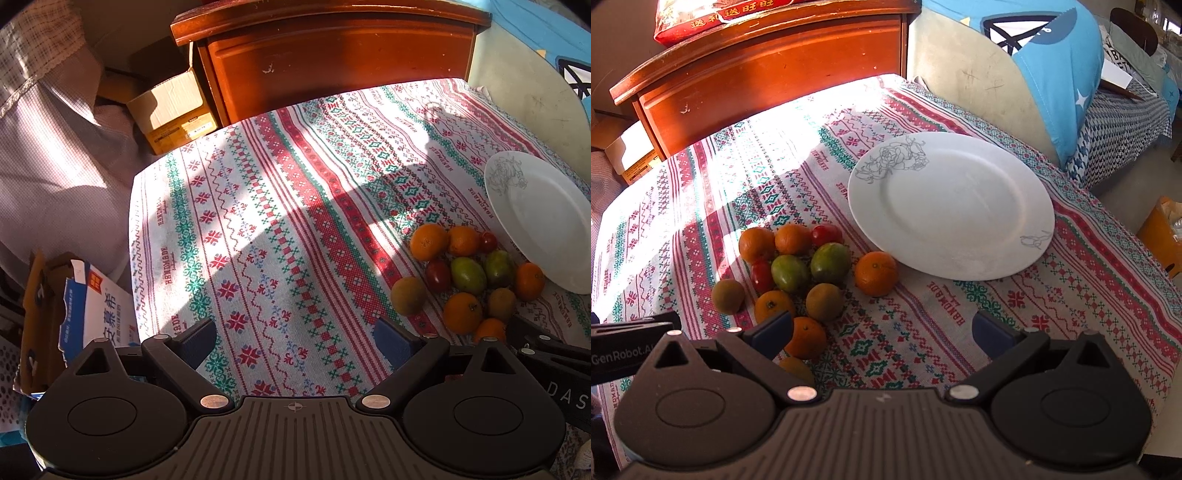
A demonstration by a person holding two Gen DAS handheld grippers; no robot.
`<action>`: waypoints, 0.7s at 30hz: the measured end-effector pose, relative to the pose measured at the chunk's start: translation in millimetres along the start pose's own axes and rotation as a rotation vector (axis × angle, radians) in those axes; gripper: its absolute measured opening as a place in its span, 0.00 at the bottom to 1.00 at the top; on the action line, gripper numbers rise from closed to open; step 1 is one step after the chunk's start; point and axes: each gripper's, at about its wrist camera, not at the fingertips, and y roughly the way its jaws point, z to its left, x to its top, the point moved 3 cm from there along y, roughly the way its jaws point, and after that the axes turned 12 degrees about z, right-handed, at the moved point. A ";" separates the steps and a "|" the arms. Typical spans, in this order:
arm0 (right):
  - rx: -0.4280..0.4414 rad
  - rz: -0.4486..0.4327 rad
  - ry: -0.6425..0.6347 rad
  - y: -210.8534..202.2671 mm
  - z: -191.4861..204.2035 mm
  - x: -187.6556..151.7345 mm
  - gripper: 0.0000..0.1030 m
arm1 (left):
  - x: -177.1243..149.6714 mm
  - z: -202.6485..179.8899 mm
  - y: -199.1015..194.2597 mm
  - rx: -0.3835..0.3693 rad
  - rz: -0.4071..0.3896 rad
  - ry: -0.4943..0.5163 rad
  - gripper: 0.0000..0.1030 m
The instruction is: Organize fruits
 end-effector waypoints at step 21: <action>-0.029 0.015 -0.007 1.8 -1.7 2.8 0.99 | -5.4 -5.4 0.5 0.013 0.003 0.009 0.91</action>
